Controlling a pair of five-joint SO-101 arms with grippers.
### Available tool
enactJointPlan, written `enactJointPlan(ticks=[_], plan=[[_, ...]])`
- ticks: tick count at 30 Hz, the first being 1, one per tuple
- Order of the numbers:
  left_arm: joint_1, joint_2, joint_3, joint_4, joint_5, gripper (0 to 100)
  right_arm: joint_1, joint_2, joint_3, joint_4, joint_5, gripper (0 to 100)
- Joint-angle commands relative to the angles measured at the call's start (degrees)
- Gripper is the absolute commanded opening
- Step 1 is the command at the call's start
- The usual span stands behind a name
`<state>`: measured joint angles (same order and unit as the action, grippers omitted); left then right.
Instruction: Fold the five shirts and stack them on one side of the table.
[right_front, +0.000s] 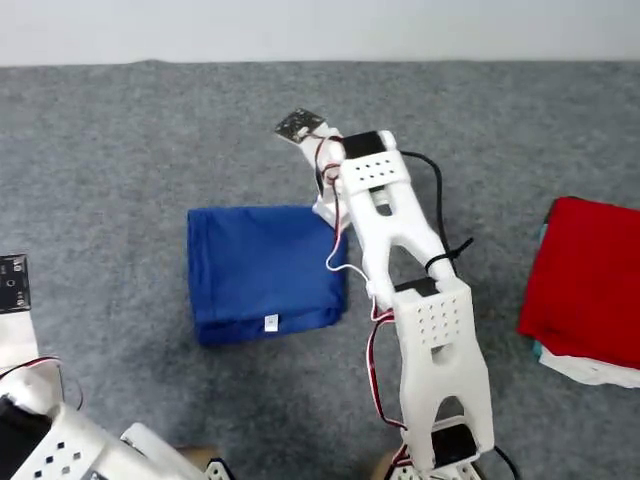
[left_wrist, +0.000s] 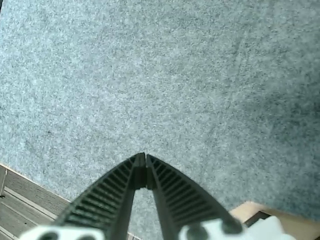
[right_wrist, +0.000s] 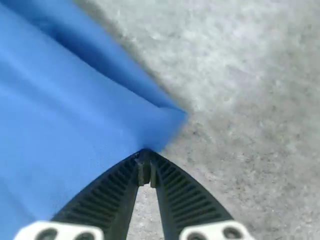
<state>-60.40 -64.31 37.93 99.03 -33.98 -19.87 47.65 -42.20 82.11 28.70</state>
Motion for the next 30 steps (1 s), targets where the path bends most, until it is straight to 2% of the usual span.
enactJointPlan(ticks=[1,8,14,25,30], plan=[[0.4,-0.5,-0.2,0.5,0.6,0,0.7,-1.2,-2.7,0.2,1.9,1.0],[0.4,-0.5,-0.2,0.5,0.6,0,-2.0,-4.1,-8.0,4.5,3.1,0.9],[0.4,-0.5,-0.2,0.5,0.6,0,-5.2,-3.6,-11.3,3.0,3.2,0.9],[0.4,-0.5,-0.2,0.5,0.6,0,2.8,4.4,-11.6,2.7,3.3,0.9],[0.4,-0.5,-0.2,0.5,0.6,0,1.5,2.9,-15.2,5.9,3.3,0.9]])
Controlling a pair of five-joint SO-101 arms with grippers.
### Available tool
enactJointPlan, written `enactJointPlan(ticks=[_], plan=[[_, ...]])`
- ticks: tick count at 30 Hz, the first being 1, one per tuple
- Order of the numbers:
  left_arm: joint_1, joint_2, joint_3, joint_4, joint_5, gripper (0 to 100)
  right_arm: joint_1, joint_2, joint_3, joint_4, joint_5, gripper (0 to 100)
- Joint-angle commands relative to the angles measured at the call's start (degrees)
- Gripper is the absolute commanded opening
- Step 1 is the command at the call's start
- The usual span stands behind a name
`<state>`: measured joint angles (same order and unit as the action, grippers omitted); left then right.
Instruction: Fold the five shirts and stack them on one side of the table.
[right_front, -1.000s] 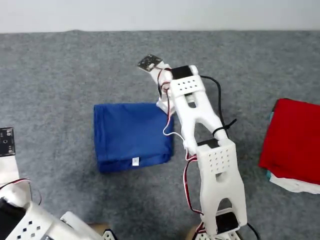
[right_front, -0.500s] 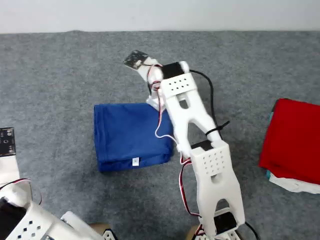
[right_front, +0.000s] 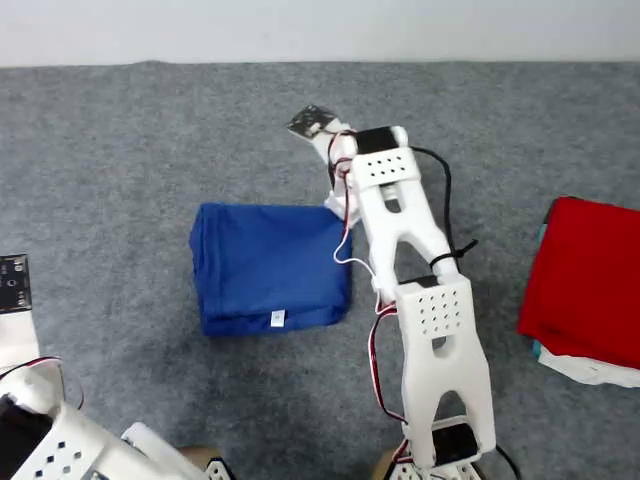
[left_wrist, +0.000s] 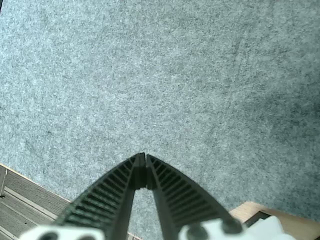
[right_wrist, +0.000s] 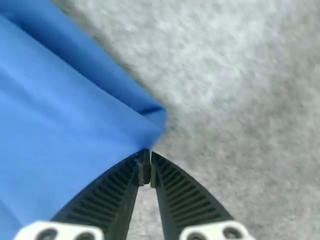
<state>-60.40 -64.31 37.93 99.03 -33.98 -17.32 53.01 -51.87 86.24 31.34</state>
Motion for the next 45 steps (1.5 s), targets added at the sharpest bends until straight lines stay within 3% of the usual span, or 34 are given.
enactJointPlan(ticks=[1,9,13,19,29,32,38,45], plan=[[0.4,-0.5,-0.2,0.5,0.6,0,-2.0,-2.9,-7.0,2.9,0.5,0.9],[0.4,-0.5,-0.2,0.6,0.6,0,-15.6,-3.5,-22.2,12.6,0.4,0.9],[0.4,-0.5,-0.2,0.6,0.6,0,-21.6,-3.3,-23.8,11.8,0.4,0.9],[0.4,-0.5,-0.2,0.6,0.6,0,-24.5,3.2,-22.6,1.5,0.7,0.9],[0.4,-0.5,-0.2,0.6,0.6,0,-23.3,15.6,-23.0,-25.8,0.8,0.9],[0.4,-0.5,-0.2,0.6,0.6,0,-22.6,16.1,-23.2,-28.9,0.8,0.9],[0.4,-0.5,-0.2,0.5,0.6,0,-22.7,13.8,-30.7,-18.9,0.6,0.9],[0.4,-0.5,-0.2,0.5,0.6,0,-22.3,12.1,-44.2,1.2,0.4,0.9]])
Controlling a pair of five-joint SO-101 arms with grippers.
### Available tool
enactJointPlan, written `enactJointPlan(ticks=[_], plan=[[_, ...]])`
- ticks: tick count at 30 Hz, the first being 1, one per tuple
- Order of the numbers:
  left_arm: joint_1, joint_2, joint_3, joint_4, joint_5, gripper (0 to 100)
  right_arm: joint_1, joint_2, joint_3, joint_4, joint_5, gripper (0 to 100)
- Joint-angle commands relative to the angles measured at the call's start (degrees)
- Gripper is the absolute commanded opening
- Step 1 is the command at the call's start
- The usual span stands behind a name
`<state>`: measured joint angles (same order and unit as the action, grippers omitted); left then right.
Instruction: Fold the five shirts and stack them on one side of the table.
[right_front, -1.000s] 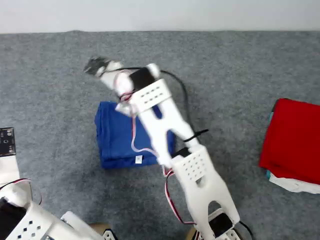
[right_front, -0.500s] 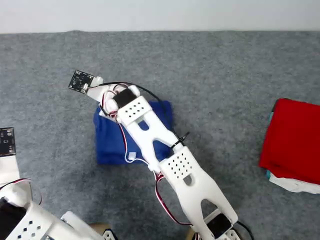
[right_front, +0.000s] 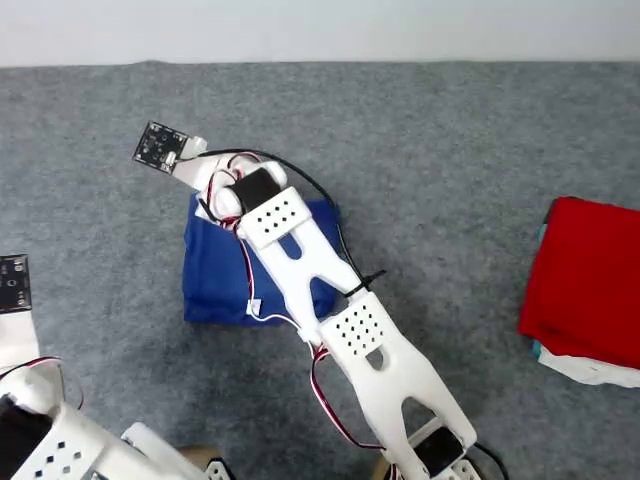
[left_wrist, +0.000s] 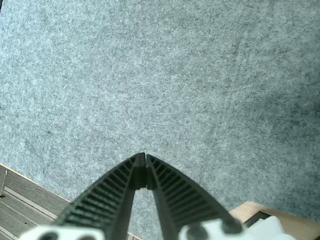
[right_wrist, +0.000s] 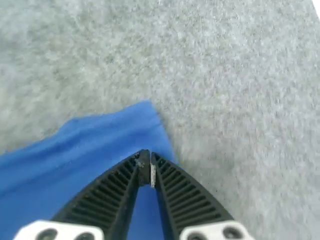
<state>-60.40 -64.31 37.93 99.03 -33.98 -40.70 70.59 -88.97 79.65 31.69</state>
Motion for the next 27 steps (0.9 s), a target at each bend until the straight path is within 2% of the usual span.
enactJointPlan(ticks=[1,5,7,9,13,20,27], plan=[[0.4,-0.5,-0.2,0.5,0.6,0,1.2,-5.8,-7.7,10.2,0.1,0.9],[0.4,-0.5,1.3,0.5,0.5,0,2.1,-8.4,-7.4,20.1,-0.1,1.0],[0.4,-0.5,2.4,0.5,0.4,0,2.7,-10.0,-7.0,23.5,-3.0,1.1],[0.2,-0.5,2.4,0.5,0.4,0,4.6,-11.4,-7.0,23.4,-7.9,1.1],[0.2,-0.5,0.7,0.5,0.5,0,7.8,-14.7,-5.2,23.5,-12.7,1.1],[-0.1,-0.5,0.7,0.5,0.4,0,9.8,-30.7,19.3,23.4,-23.8,2.4],[0.1,-0.5,0.6,0.5,0.3,0,9.2,-48.4,42.1,23.2,-42.6,18.8]])
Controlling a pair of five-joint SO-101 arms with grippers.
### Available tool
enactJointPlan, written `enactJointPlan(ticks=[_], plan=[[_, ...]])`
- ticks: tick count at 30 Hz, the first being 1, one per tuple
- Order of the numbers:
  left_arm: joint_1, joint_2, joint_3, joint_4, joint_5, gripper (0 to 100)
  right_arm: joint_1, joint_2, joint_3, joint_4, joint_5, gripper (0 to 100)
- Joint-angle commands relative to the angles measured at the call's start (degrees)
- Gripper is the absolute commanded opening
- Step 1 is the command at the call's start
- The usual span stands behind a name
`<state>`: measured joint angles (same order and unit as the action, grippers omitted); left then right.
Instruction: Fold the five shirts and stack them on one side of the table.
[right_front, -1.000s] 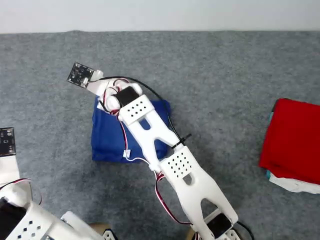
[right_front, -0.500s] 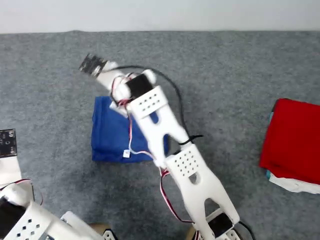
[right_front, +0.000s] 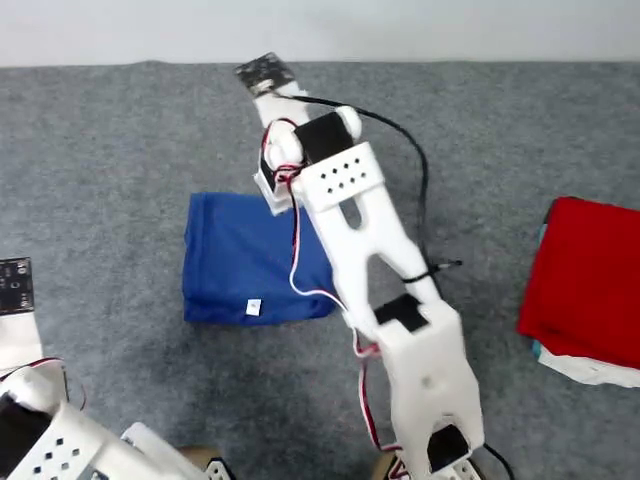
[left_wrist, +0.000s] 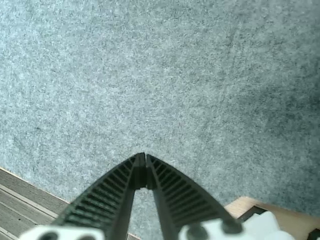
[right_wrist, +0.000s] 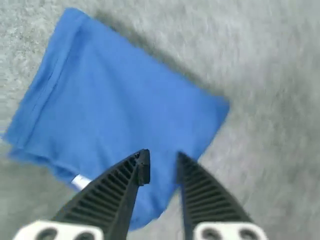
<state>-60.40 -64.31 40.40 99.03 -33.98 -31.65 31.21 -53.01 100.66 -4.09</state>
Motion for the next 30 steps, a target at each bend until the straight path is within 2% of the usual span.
enactJointPlan(ticks=[1,6,11,27,30], plan=[[0.1,-0.5,-1.9,0.5,0.3,0,-0.6,-9.8,8.2,2.2,-8.6,20.7],[-0.1,-0.5,-1.9,0.5,0.3,0,-3.8,-9.9,17.4,2.0,-18.3,24.3],[-0.1,-0.5,-1.9,0.5,0.3,0,-6.1,-5.7,19.9,1.4,-24.0,30.9],[-0.1,-0.5,-2.0,0.5,0.1,0,-5.8,15.8,19.7,-3.9,-25.4,32.1],[-0.1,-0.5,-2.0,0.5,-1.8,0,-5.8,18.2,19.7,-3.6,-25.1,30.1]])
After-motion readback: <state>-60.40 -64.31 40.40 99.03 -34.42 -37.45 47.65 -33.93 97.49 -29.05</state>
